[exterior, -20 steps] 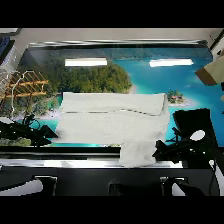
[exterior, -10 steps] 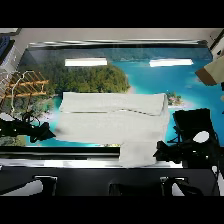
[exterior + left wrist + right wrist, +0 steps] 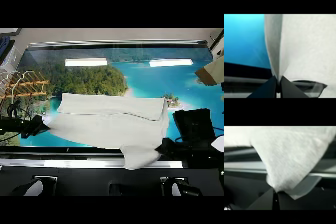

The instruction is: Fold the clothes and pants, and hang the long-sleeved shirts on hangers.

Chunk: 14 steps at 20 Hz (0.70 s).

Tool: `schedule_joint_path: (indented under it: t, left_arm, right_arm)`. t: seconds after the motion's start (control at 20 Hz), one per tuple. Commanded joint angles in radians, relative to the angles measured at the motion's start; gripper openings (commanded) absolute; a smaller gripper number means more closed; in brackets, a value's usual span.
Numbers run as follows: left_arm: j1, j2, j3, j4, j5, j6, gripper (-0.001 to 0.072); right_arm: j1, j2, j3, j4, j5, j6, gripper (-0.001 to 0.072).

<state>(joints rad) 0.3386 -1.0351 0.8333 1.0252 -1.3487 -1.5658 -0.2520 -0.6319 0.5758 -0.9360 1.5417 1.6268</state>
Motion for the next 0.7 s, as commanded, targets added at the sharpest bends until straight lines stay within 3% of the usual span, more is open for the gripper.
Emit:
schedule_joint_path:
  t: [0.0, 0.15, 0.35, 0.65]
  left_arm:
    - [-0.081, -0.038, 0.068, -0.032, 0.128, -0.050, 0.0017]
    - [-0.124, -0.149, 0.171, -0.032, 0.219, -0.083, 0.0017]
    - [-0.137, -0.312, 0.329, -0.066, 0.269, -0.089, 0.0017]
    - [-0.145, -0.512, 0.561, -0.065, 0.270, -0.085, 0.0017]
  right_arm:
    - [0.001, -0.135, 0.071, 0.135, -0.195, -0.068, 0.0037]
    - [0.001, -0.363, 0.222, 0.177, -0.304, -0.143, 0.0037]
    - [0.001, -0.613, 0.460, 0.174, -0.369, -0.150, 0.0037]
    - [0.001, -0.812, 0.692, 0.173, -0.421, -0.138, 0.0038]
